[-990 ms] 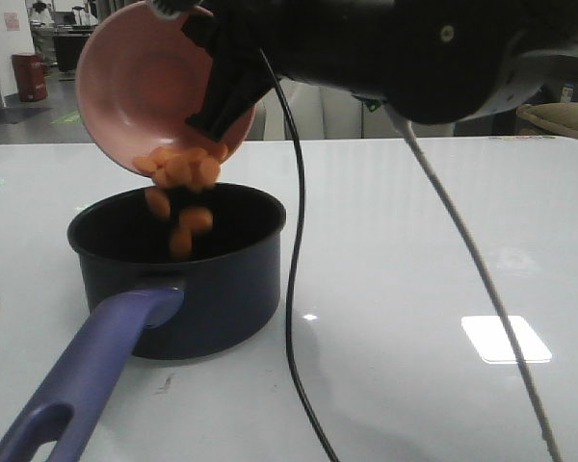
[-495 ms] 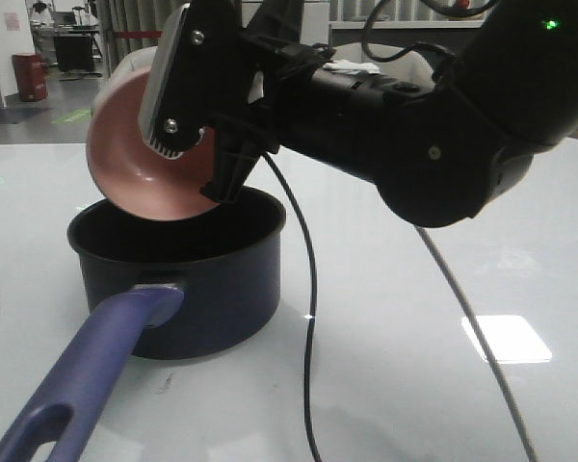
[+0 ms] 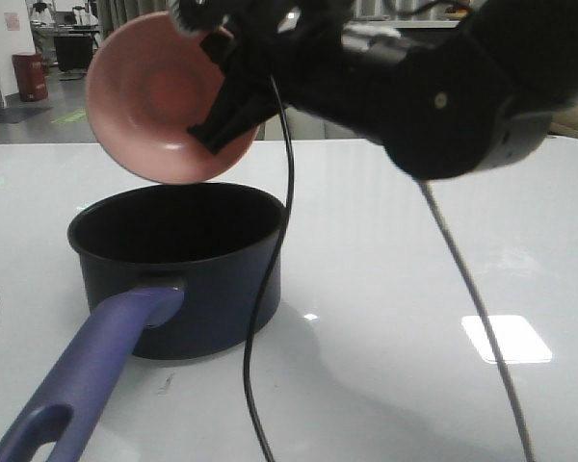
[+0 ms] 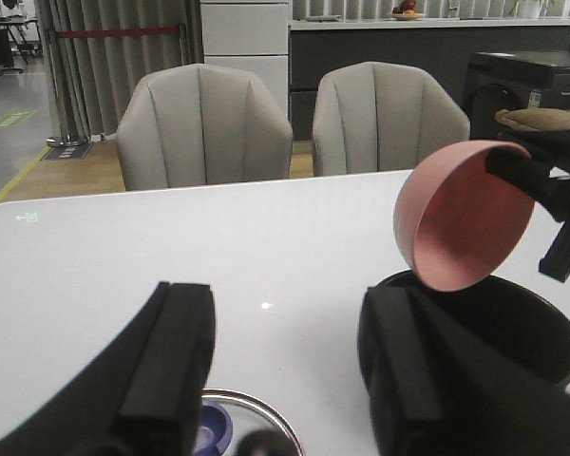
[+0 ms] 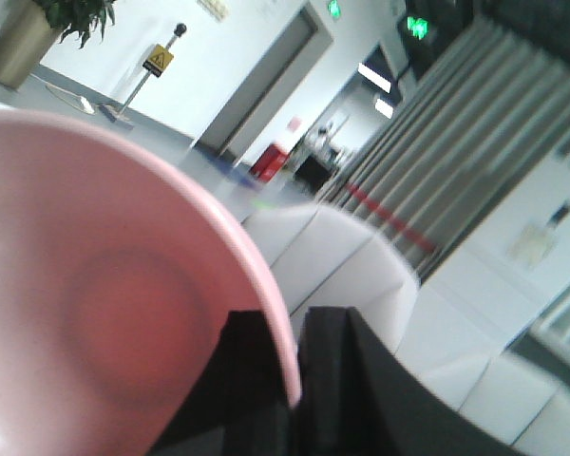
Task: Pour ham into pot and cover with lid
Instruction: 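Tilt the bowl with the right gripper to pour pieces into saucepan, then carry the empty bowl back and lower it onto the table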
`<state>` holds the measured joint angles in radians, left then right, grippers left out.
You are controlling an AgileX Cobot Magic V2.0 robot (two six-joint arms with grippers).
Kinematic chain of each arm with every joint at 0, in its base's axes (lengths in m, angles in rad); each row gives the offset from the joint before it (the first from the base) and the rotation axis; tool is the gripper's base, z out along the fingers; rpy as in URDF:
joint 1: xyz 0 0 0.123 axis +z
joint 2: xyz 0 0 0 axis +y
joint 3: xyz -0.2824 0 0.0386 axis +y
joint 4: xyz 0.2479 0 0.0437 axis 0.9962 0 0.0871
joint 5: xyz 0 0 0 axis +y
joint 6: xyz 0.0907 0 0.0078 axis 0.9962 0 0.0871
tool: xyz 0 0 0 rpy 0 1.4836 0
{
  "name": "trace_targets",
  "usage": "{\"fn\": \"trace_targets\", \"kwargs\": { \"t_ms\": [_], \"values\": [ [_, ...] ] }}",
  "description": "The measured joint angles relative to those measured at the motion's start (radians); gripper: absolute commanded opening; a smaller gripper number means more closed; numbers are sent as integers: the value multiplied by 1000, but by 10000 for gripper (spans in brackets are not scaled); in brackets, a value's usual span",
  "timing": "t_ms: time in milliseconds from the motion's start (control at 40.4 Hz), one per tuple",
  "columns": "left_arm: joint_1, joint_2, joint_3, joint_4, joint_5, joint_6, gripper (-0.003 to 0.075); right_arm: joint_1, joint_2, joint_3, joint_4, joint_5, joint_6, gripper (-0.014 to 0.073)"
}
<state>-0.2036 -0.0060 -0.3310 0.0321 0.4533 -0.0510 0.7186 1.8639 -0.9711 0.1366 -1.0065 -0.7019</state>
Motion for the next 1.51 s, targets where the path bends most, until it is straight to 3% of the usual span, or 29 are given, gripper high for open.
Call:
{"fn": "trace_targets", "kwargs": {
  "t_ms": [223, 619, 817, 1188, 1336, 1510],
  "values": [
    [0, 0, 0, 0, 0, 0, 382, -8, -154, -104, 229, 477, 71, 136],
    [0, 0, 0, 0, 0, 0, 382, -134, -275, -183, 384, 1106, 74, 136],
    [0, 0, 0, 0, 0, 0, 382, -276, -316, -189, 472, 1299, 74, 136],
    [0, 0, 0, 0, 0, 0, 382, -622, -326, -190, 476, 1595, 92, 136],
    [0, 0, 0, 0, 0, 0, 382, -706, -291, -190, 476, 1658, 99, 136],
    [0, 0, 0, 0, 0, 0, 382, -734, -202, -190, 474, 1697, 105, 139]
  ]
}}
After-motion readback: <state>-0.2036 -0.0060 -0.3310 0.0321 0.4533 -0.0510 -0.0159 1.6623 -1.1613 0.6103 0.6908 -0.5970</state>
